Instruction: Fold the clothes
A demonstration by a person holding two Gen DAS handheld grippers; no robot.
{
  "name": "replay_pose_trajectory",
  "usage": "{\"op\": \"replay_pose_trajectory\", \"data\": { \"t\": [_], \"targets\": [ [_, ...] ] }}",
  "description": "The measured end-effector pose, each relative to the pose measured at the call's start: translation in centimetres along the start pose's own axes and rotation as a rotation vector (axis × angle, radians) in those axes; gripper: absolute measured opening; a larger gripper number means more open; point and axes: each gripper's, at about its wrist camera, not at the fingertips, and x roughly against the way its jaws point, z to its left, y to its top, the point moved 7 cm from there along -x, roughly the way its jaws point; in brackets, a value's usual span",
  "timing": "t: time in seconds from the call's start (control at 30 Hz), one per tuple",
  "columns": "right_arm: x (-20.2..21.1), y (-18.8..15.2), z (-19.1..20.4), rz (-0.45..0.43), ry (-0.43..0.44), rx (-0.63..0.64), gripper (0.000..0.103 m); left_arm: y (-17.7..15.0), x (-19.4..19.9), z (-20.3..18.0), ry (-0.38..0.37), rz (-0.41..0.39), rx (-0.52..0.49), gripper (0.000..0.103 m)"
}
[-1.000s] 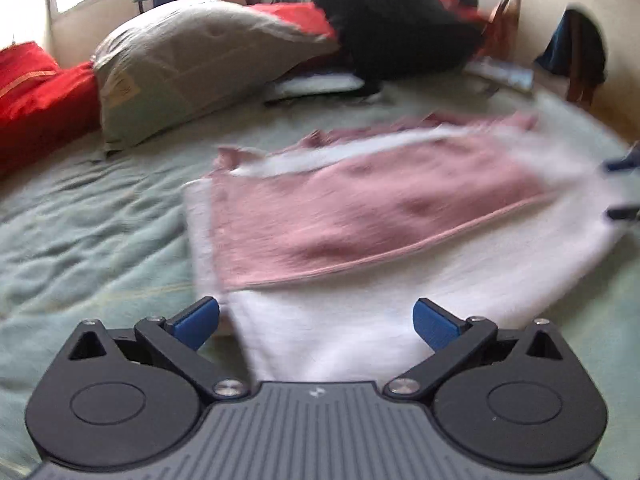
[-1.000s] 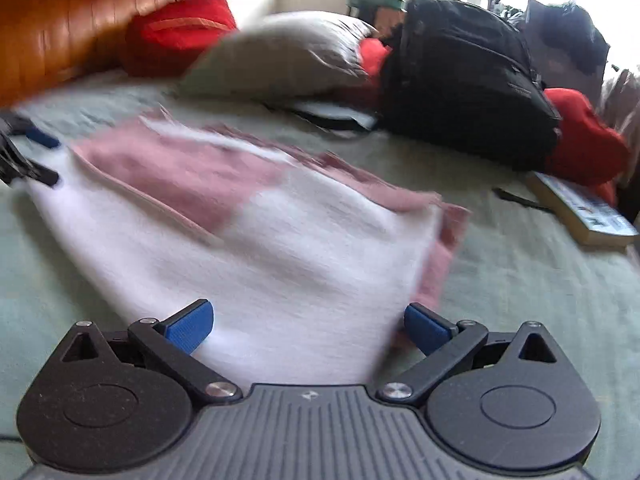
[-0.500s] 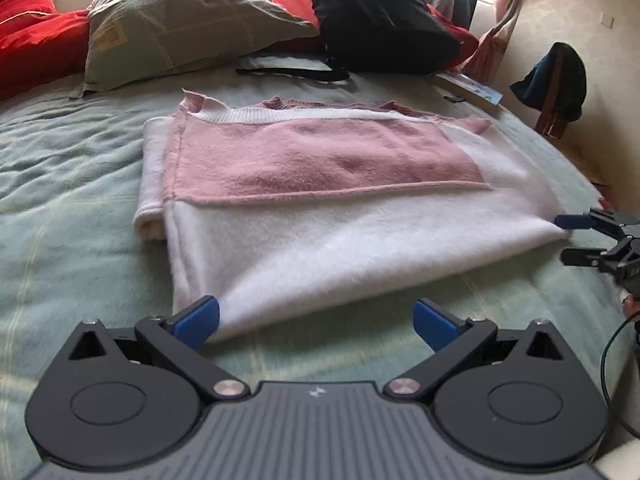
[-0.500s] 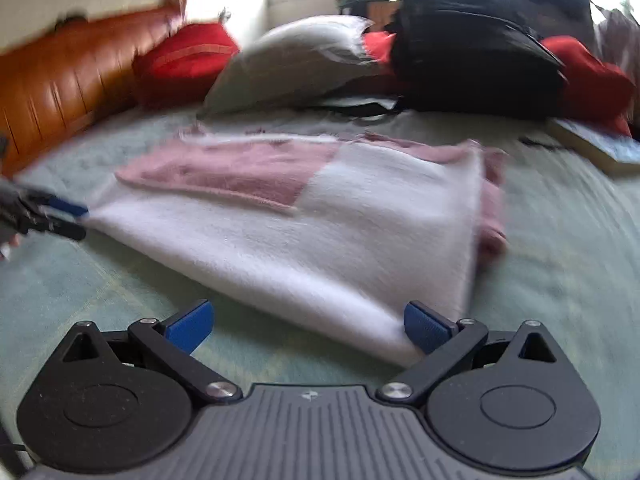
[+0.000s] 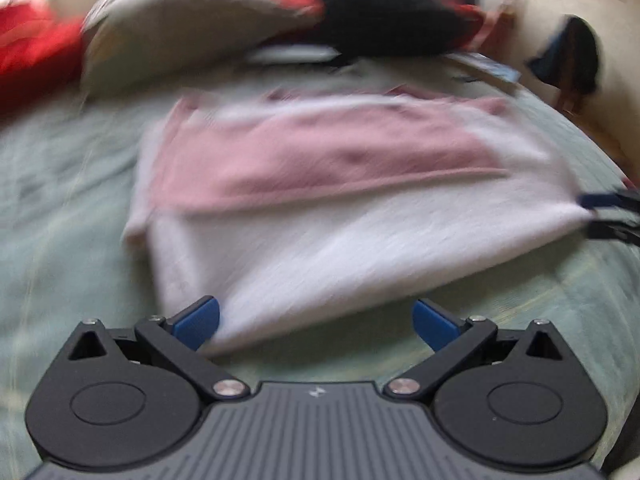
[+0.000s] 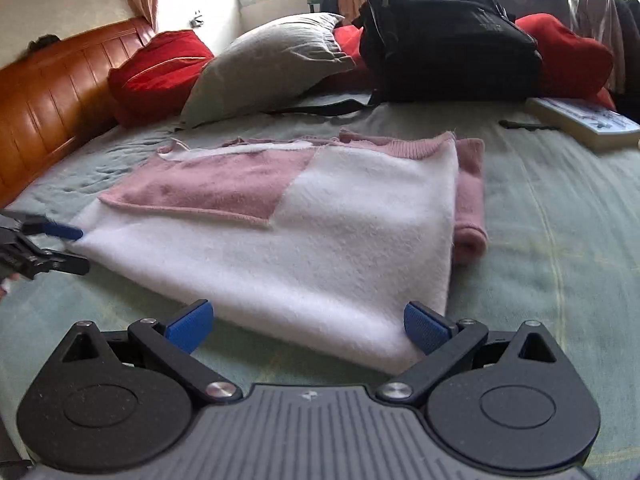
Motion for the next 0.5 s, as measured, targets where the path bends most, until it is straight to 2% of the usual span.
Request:
{"op": "replay_pose_trajectory", "data": {
  "t": [0.03,0.07,0.17,0.3,0.4,0.5],
  "targets": [
    [0.2,-0.2,-0.2,0.006,-0.007,0.0,0.103,-0.2,0.6,0.3,-0.013,-0.008,0.015,0.102],
    [0.5,-0.4,-0.5,0.012,-0.014,0.0,0.103,-0.3,0.9,0.1,0.008,-0.018,-0.02,0.102],
    [1.2,-0.3,-0.5,0.021,-0.07,0.043,0.103,0.0,1.4,-1.6,0.125,-0.049,-0.203,0.102],
    [0.3,0.6,1.5,0.044,-0.21,0.258,0.103,0.5,2.3,-3.9,0.281,-0.09,-0.447,0.102],
    [-1.7,0.1,3.3,0.097,-0.319,0.468,0.103,-0.2,0.8,-6.1,0.406,-0.078,-0.676,0.102],
    [-3.2,-1.0,4.5,0.146,-0.368,0.631,0.103,-1.1,-0.4,-7.5,0.473,-0.078,-0.841,0.102]
  ]
}}
